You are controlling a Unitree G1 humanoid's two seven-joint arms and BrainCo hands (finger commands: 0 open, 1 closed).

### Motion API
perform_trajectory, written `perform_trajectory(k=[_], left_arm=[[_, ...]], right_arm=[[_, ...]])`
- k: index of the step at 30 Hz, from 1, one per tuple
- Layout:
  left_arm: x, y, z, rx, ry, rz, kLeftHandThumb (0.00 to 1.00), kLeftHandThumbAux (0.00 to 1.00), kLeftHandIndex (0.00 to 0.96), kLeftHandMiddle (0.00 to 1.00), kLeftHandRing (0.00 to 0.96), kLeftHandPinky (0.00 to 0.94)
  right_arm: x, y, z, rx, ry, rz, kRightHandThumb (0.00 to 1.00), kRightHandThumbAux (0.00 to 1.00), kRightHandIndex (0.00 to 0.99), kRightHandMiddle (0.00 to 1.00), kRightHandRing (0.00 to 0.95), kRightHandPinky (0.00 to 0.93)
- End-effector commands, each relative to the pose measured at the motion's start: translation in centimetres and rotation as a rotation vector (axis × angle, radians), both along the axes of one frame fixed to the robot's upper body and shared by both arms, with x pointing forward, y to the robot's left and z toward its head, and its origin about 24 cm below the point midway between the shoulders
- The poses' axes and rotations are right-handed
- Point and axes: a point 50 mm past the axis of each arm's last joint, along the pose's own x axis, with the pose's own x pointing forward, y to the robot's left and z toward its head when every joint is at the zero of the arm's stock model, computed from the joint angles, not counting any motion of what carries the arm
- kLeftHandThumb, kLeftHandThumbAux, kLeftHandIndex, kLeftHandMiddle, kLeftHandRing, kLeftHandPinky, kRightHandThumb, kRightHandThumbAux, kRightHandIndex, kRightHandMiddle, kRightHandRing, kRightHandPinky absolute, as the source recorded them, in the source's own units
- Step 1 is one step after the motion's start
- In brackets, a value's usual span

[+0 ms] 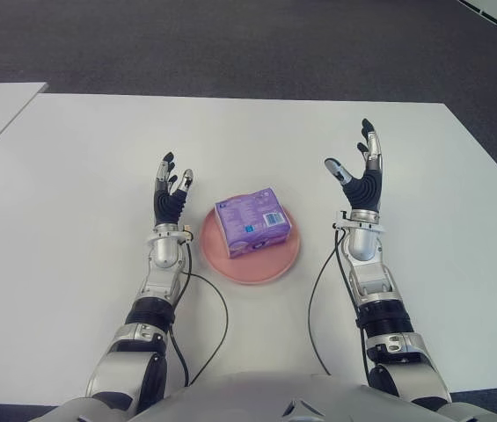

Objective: Put the tissue paper into the plate.

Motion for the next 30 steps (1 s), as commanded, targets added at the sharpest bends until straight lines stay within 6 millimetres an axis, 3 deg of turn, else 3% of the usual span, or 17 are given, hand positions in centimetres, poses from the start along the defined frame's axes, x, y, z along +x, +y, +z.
perform_trajectory(k=[1,30], left_arm=[[-0.37,0.05,-0.57,-0.004,0.033,-0.003,0.0,0.465,0.0,0.0,0.0,0.0],[-0.49,0.2,-0.53,-0.005,0.028,-0.009,0.0,0.472,0.0,0.0,0.0,0.0]], right_arm=[[0.07,0.0,-0.17,-0.002,0.031,-0.031,0.015,0.386,0.0,0.0,0.0,0.0],[-0.34,0.33,-0.4,-0.007,0.053,-0.028,0.012,0.373,0.0,0.0,0.0,0.0]])
